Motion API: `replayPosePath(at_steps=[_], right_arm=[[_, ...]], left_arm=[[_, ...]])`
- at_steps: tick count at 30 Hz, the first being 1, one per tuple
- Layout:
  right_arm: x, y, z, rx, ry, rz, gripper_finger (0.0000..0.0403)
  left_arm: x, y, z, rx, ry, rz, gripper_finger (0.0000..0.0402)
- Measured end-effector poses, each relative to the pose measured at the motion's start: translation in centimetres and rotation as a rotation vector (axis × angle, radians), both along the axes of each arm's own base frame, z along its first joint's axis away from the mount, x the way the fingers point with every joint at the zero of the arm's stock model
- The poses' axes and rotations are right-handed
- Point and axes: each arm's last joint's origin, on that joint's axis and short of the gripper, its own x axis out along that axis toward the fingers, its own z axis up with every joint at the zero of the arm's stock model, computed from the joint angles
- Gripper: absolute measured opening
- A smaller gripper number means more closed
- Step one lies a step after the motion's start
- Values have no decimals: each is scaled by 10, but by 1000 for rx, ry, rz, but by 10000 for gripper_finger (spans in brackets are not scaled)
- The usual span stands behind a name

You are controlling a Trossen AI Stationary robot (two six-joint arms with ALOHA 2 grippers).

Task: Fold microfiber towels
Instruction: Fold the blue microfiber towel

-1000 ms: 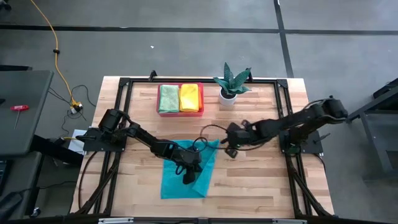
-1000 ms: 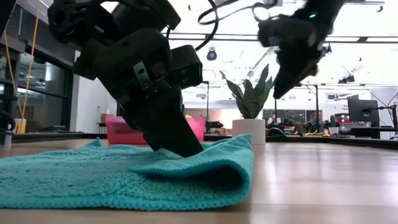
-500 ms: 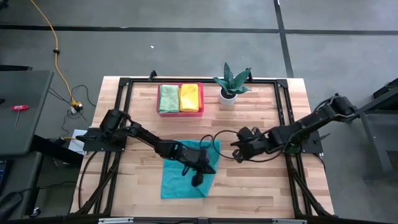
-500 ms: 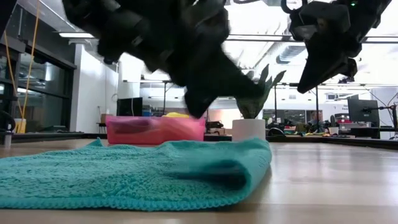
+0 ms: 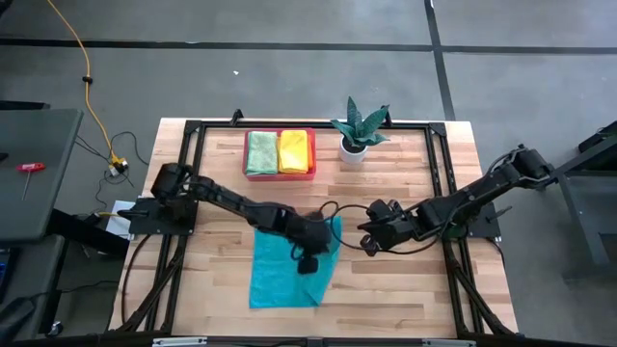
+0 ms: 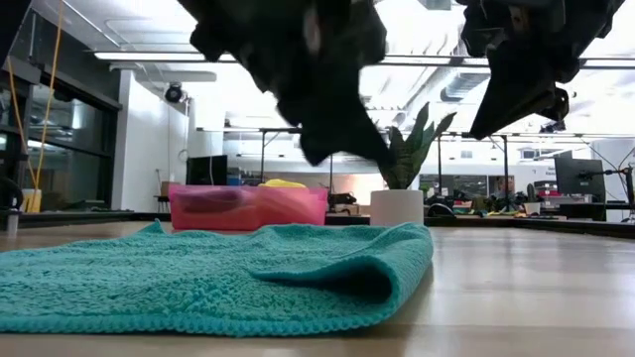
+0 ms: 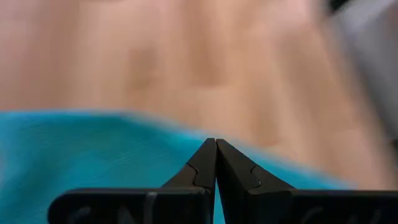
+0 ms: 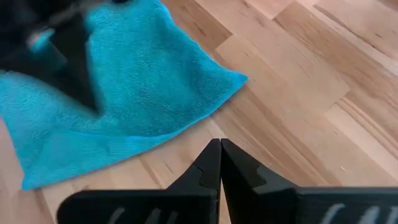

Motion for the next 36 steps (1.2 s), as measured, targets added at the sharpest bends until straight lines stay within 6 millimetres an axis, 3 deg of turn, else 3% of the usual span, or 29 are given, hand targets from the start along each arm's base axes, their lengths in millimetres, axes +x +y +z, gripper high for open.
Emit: replayPosePath(at_steps=[3, 6, 10, 14, 21, 29, 36], right_arm=[[2, 1, 0, 7, -16, 2, 0], [5, 5, 3, 19, -49, 62, 0], [6, 15, 5, 58, -90, 114, 0], [13, 28, 3, 96, -152, 143, 0], [45, 49, -31, 261, -177, 212, 0], [97, 26, -64, 335, -380, 159, 0], [127, 11, -79, 386, -299, 167, 0]], left_arm=[[-12, 13, 1, 124, 118, 40, 0], [-17, 15, 1, 143, 160, 18, 0], [-20, 6, -3, 135, 159, -79, 0], [-33, -4, -22, 49, 152, -123, 0], [-63, -4, -33, -87, 72, 4, 0], [-88, -6, -36, -10, 49, 185, 0], [-92, -11, -48, -50, 105, 224, 0]])
